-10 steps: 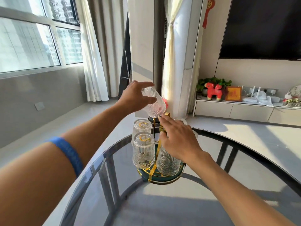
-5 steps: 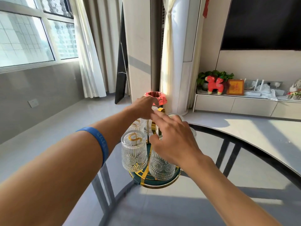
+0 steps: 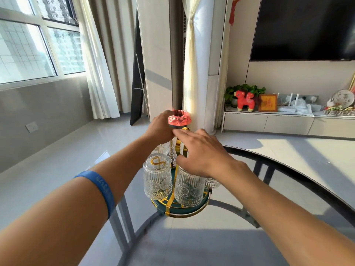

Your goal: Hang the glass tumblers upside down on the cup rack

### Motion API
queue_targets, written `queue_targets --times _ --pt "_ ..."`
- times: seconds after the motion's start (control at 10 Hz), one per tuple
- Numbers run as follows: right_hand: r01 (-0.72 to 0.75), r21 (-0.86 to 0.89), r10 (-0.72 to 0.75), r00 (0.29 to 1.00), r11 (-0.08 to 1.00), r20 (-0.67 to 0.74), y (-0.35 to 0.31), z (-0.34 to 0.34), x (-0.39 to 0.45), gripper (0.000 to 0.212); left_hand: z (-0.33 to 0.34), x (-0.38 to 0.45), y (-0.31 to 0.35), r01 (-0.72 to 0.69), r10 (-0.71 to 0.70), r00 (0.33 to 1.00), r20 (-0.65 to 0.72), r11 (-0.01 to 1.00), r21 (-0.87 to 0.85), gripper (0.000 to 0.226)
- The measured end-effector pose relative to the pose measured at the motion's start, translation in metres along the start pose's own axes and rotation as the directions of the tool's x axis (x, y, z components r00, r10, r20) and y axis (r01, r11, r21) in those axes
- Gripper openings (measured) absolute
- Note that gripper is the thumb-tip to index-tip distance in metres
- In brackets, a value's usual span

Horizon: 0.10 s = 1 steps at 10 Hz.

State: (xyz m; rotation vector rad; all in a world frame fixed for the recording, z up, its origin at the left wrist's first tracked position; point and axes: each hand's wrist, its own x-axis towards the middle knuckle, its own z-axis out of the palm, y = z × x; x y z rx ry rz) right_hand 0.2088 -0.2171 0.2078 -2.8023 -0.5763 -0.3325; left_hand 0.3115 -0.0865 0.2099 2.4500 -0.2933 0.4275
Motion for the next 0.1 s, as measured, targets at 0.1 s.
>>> queue_targets --times 0.1 --pt "-0.002 0.087 0.005 0.999 0.996 -0.033 0.0008 -0.0171 -0.0151 0.069 -0.0276 -0.0182 0.0088 0.071 -0.111 0.983 -0.144 0.963 -0.259 0.054"
